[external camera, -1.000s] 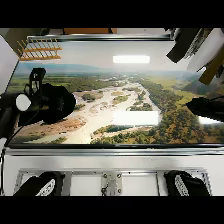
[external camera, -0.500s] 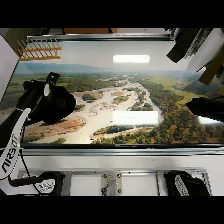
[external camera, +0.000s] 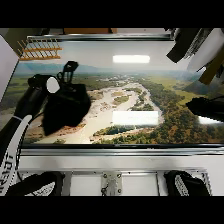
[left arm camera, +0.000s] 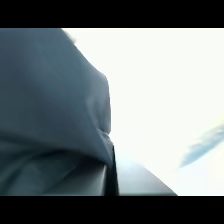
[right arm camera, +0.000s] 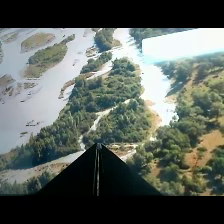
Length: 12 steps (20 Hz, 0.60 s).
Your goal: Fold the clothes and pants, and hang the long-sleeved shirts on hangers.
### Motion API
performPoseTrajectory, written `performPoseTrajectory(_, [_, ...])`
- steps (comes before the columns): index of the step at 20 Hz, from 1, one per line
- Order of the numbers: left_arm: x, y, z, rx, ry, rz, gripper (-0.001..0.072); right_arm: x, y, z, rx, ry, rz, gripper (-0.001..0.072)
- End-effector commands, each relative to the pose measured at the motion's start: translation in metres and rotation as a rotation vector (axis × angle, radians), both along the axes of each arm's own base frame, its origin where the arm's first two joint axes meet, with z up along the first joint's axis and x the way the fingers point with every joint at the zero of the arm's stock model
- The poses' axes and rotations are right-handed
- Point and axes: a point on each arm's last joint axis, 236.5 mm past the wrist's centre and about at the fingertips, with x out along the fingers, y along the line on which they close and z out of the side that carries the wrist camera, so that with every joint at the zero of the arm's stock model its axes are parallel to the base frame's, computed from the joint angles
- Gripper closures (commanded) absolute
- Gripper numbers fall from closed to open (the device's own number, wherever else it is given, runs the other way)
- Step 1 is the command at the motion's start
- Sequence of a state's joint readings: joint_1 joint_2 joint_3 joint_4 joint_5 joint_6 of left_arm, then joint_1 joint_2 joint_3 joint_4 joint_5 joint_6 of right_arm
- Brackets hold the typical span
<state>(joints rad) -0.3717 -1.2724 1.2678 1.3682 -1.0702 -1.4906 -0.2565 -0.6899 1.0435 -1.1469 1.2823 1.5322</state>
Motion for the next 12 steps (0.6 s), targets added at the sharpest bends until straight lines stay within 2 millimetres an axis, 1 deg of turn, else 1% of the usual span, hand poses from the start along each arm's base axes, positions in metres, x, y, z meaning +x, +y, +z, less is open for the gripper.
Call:
performPoseTrajectory(1, [-0.053,-0.109,0.051,-0.179,-0.106,-0.239,0.0699,0.000,0.000,0.000,0.001,0.001,0.000,0.0694])
performPoseTrajectory(2, [-0.066,-0.126,0.049,-0.183,-0.108,-0.286,0.0699,0.000,0.001,0.000,0.004,0.000,0.001,0.0694])
performPoseTrajectory(3, [-0.075,-0.137,0.044,-0.179,-0.095,-0.317,0.0698,0.000,0.002,0.000,0.008,-0.001,0.002,0.0694])
performPoseTrajectory(4, [-0.078,-0.141,0.036,-0.168,-0.075,-0.330,0.0695,0.000,0.002,0.000,0.008,-0.001,0.002,0.0694])
performPoseTrajectory(5, [-0.077,-0.138,0.029,-0.159,-0.049,-0.315,0.0473,0.000,0.002,0.000,0.007,-0.001,0.002,0.0694])
performPoseTrajectory(6, [-0.070,-0.126,0.024,-0.158,-0.011,-0.257,0.0115,0.000,0.002,0.000,0.008,-0.001,0.003,0.0694])
performPoseTrajectory(7, [-0.060,-0.107,0.018,-0.160,0.032,-0.172,0.0093,0.000,0.002,0.000,0.007,-0.001,0.003,0.0694])
performPoseTrajectory(8, [-0.052,-0.080,0.009,-0.159,0.079,-0.073,0.0090,0.000,0.002,0.000,0.008,-0.001,0.002,0.0694])
performPoseTrajectory(9, [-0.048,-0.053,-0.005,-0.153,0.123,0.017,0.0090,0.000,0.002,0.000,0.008,-0.001,0.003,0.0694])
performPoseTrajectory(10, [-0.051,-0.022,-0.025,-0.140,0.178,0.107,0.0090,0.000,0.002,0.000,0.008,-0.001,0.002,0.0694])
performPoseTrajectory(11, [-0.059,0.006,-0.048,-0.124,0.240,0.187,0.0090,0.000,0.002,0.000,0.007,-0.001,0.003,0.0694])
performPoseTrajectory(12, [-0.073,0.033,-0.074,-0.111,0.313,0.276,0.0090,0.000,0.002,0.000,0.008,-0.001,0.003,0.0694])
